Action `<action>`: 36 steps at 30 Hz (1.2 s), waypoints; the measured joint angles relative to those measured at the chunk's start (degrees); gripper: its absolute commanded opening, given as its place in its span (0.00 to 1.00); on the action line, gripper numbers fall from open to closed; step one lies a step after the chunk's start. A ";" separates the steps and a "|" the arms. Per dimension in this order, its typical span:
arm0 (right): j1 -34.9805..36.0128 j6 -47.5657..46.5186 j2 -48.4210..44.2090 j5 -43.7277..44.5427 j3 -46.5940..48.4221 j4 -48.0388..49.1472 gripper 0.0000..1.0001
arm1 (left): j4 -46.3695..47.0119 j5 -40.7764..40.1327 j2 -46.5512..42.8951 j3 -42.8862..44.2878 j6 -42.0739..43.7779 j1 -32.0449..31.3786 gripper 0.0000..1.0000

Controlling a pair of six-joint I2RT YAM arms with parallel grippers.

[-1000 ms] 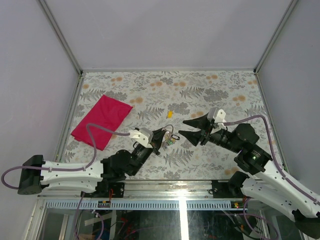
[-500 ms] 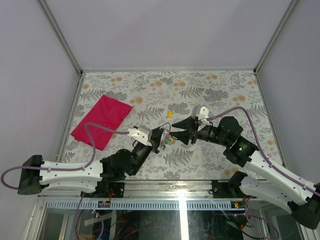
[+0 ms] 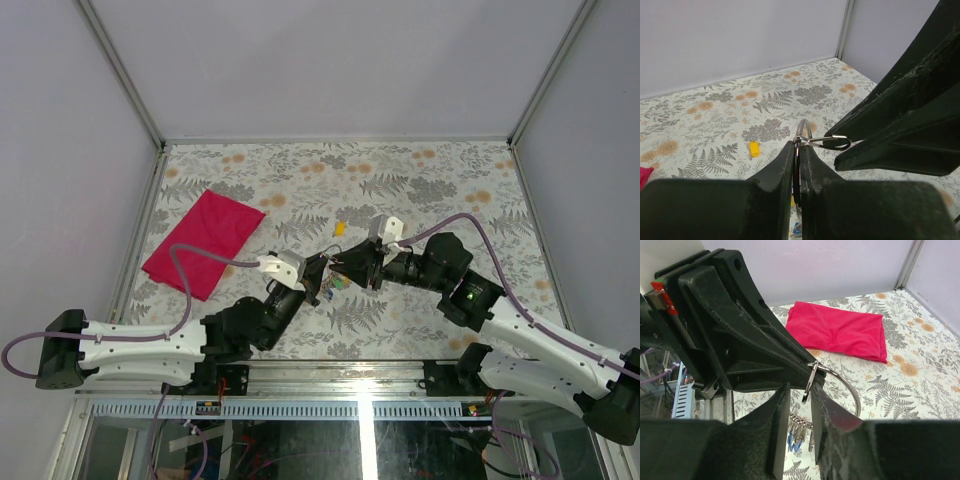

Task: Put the keys on the keyring

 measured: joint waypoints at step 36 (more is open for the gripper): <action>0.31 12.39 9.35 9.18 32.63 -41.27 0.00 | 9.57 16.46 -9.18 -5.38 25.79 -0.04 0.54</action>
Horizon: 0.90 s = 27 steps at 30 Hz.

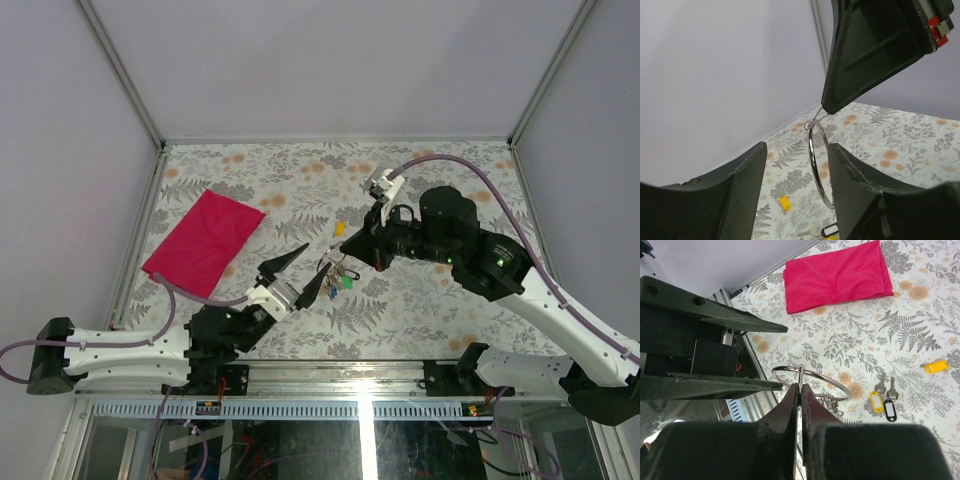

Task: Put the keys on the keyring

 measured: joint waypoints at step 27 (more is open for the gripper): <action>0.00 4.42 4.07 -2.73 6.05 -9.07 0.00 | 2.64 9.22 4.39 0.50 20.35 0.00 0.32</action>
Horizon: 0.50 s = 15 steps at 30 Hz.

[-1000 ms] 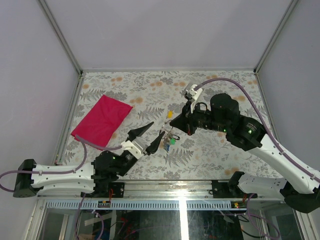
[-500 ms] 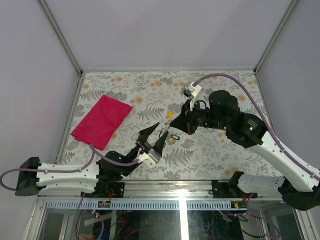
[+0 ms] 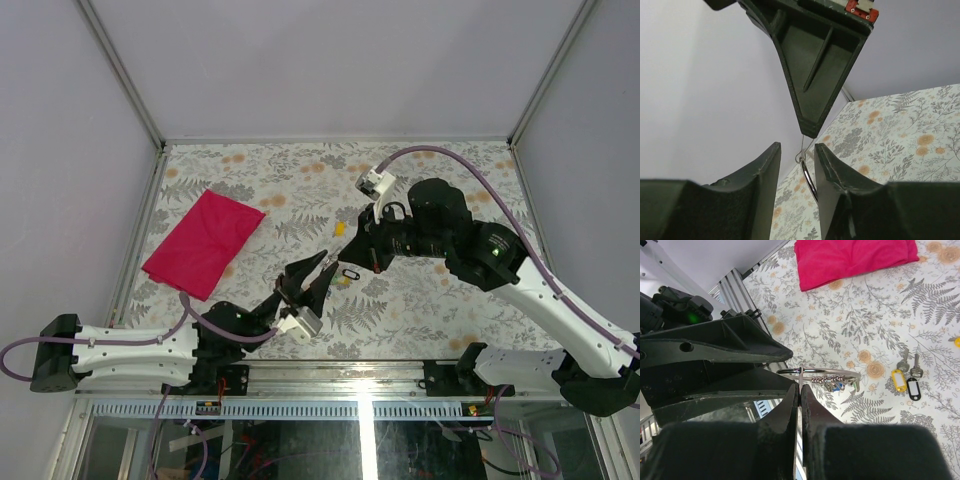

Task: Put the keys on the keyring

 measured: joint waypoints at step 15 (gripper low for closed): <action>0.00 0.90 0.37 -2.60 0.96 -0.46 0.00 | -0.92 2.05 1.03 1.14 1.01 0.00 0.28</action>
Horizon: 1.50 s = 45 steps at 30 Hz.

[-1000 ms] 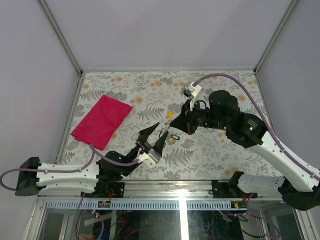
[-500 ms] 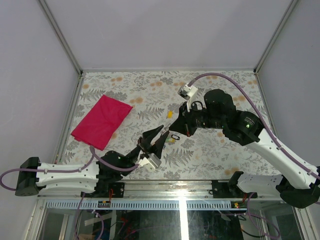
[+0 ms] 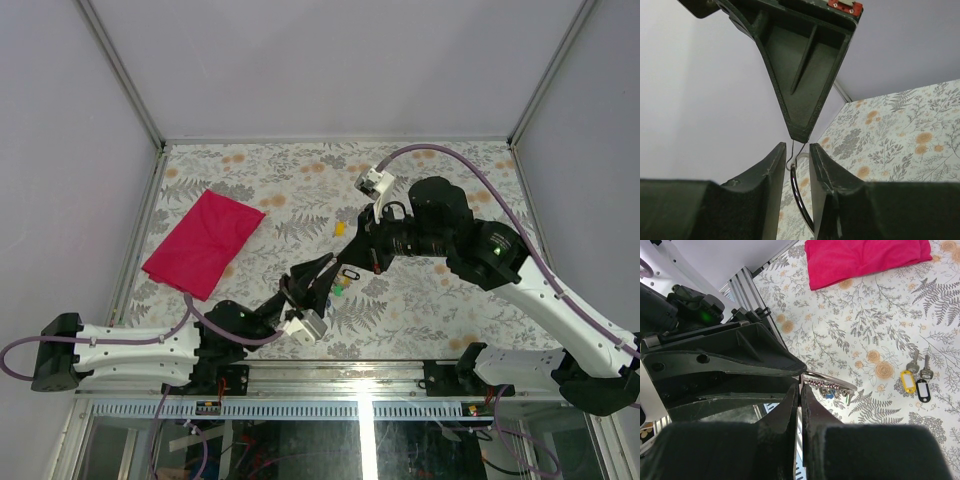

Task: Put the keys on the keyring

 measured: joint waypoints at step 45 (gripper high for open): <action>0.02 0.00 -8.61 8.57 -5.57 7.13 0.46 | -5.55 -2.19 -2.12 0.57 -0.57 0.00 0.00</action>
